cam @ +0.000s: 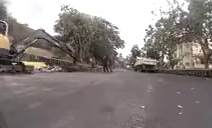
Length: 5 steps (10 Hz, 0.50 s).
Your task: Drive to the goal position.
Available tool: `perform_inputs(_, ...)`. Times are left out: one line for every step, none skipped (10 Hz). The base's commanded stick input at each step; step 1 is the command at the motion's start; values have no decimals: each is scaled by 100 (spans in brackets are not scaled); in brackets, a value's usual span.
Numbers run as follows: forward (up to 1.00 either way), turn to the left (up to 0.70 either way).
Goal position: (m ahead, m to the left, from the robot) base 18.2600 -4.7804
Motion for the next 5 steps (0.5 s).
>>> perform_inputs(100, -18)
perform_inputs(100, -6)
perform_inputs(100, 0)
perform_inputs(100, 0)
perform_inputs(100, 0)
